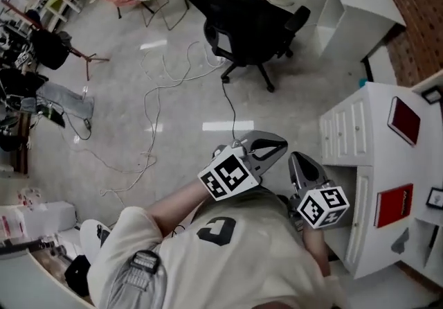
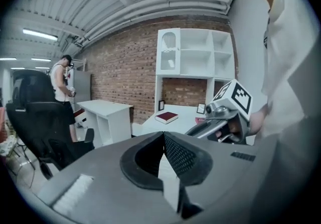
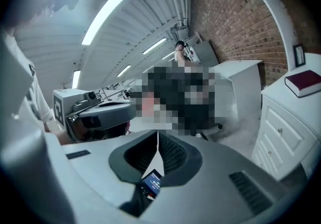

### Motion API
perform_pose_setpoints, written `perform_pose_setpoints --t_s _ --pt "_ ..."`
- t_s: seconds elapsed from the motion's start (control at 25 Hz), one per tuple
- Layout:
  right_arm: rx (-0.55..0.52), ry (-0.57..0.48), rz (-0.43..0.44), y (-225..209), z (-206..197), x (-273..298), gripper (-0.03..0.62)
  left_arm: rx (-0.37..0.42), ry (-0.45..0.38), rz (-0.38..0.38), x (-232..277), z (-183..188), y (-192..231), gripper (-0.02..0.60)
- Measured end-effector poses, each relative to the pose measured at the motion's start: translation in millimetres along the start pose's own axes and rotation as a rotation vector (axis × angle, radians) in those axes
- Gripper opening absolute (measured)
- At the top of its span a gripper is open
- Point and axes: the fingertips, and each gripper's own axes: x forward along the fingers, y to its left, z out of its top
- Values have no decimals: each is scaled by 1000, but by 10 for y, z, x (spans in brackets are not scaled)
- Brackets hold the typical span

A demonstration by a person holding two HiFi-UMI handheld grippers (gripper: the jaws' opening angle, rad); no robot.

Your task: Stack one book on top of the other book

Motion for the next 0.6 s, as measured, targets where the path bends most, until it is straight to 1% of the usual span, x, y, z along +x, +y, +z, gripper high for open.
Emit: perform_pose_setpoints --t_s 0.12,0.24,0.32,0.44,0.52,0.6 --pt "23 -3 -32 -182 16 -208 6 -5 -4 -47 231 87 -215 5" --pt "50 -13 -95 -466 -17 -655 6 -51 0 -131 602 130 -535 5" --pt "71 -38 -126 -701 -19 -934 6 -41 7 -163 864 166 -686 5" --pt "61 -128 -190 -986 123 -1271 5 27 -2 -148 1177 305 -674 5" --pt "60 -168 -229 -1045 143 -1465 5 19 -10 -136 1237 360 -620 5" --pt "84 -175 -248 -1098 73 -1613 5 -20 -5 -132 1280 364 -596 5"
